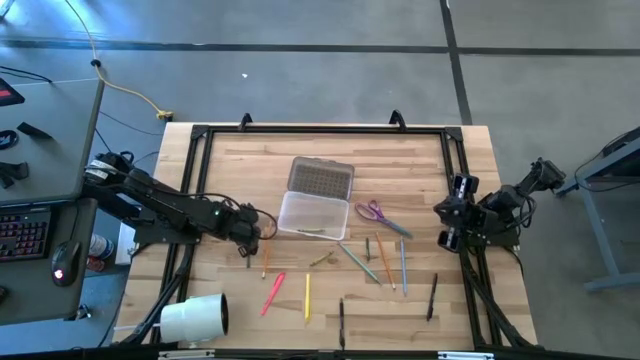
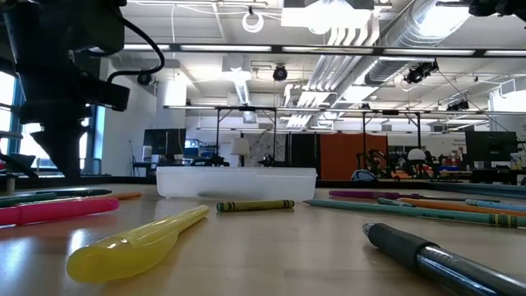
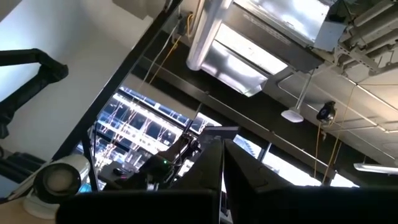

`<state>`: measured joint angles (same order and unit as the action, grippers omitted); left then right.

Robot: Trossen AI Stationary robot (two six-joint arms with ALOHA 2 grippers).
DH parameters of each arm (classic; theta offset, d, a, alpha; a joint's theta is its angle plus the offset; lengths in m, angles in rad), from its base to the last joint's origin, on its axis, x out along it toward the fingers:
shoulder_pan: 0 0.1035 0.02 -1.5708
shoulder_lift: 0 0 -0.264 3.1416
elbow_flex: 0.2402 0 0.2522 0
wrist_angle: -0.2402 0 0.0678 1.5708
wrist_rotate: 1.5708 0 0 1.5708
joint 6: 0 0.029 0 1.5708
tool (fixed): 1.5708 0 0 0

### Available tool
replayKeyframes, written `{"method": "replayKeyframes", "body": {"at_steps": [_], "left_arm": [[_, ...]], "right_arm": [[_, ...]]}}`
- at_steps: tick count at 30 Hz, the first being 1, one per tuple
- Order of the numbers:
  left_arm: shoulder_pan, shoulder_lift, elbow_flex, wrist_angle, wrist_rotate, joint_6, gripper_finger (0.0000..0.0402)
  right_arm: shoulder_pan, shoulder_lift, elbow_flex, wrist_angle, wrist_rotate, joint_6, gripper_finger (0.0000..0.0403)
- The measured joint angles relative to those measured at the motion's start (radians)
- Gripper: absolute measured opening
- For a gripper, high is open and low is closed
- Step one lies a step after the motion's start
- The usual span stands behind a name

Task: Pick & place school supplies into a supply box
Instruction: Put the green crayon into the black supply box

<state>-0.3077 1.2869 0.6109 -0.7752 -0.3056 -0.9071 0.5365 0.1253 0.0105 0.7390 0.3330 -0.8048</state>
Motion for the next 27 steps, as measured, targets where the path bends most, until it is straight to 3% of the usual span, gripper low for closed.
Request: {"method": "replayKeyframes", "body": {"at_steps": [12,27], "left_arm": [[0.000,0.059,0.000,0.013,0.009,-0.093,0.0157],[0.000,0.161,0.003,0.071,0.040,-0.093,0.0156]], "right_arm": [[0.000,0.000,0.002,0.010,0.007,-0.072,0.0000],[0.000,0.000,0.003,0.030,0.125,-0.148,0.0000]]}}
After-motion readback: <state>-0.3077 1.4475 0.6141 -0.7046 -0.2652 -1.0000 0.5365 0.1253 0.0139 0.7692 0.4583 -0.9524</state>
